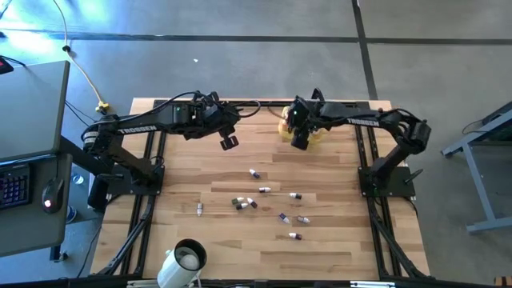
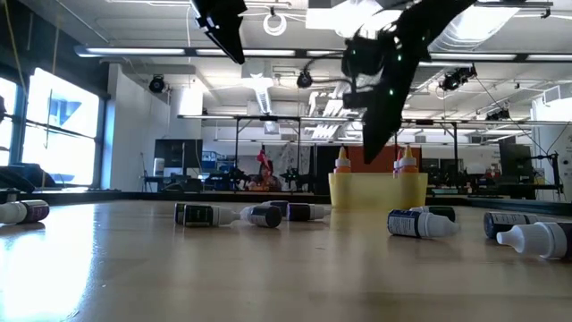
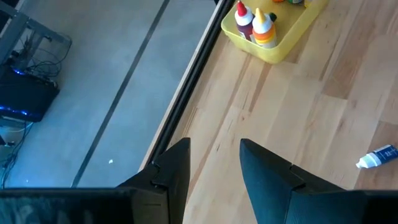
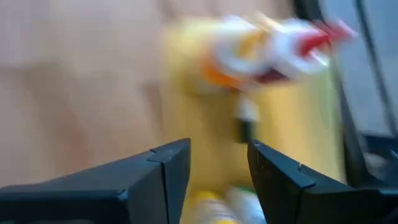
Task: Pick & Place food coloring
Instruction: Put the small green food coloring bottle into the yellow bin
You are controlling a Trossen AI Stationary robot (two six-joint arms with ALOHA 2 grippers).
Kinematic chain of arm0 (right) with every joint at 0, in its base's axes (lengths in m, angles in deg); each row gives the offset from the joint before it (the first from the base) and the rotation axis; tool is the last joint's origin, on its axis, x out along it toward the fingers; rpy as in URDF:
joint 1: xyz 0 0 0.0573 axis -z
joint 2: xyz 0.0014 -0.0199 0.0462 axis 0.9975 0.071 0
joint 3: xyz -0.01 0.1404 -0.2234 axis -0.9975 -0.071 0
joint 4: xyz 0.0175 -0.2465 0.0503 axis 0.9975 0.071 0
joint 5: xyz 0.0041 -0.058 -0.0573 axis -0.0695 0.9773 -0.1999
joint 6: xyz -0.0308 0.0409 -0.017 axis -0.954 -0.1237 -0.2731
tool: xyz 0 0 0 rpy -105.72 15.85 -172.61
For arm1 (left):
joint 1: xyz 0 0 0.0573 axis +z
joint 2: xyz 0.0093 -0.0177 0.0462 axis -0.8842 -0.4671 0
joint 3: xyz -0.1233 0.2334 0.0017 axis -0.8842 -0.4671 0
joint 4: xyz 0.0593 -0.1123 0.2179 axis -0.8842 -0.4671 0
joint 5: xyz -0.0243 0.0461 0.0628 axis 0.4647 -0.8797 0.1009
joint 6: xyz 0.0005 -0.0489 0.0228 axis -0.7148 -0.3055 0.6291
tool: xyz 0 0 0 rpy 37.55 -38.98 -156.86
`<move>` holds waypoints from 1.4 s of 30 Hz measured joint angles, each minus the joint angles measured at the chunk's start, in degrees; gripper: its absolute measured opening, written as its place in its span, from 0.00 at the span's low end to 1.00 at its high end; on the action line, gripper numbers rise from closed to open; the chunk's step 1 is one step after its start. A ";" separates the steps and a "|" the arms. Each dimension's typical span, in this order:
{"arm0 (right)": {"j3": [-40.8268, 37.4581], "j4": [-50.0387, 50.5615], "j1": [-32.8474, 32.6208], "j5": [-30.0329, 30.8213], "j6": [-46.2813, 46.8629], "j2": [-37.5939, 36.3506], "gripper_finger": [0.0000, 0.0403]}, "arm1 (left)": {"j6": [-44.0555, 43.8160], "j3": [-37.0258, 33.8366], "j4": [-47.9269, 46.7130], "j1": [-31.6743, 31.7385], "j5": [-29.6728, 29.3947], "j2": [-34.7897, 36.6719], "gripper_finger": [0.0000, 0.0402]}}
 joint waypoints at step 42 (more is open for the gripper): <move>-24.45 -22.72 -37.15 -12.81 31.05 -1.37 0.47 | 2.06 -11.25 10.32 0.00 15.37 0.02 0.34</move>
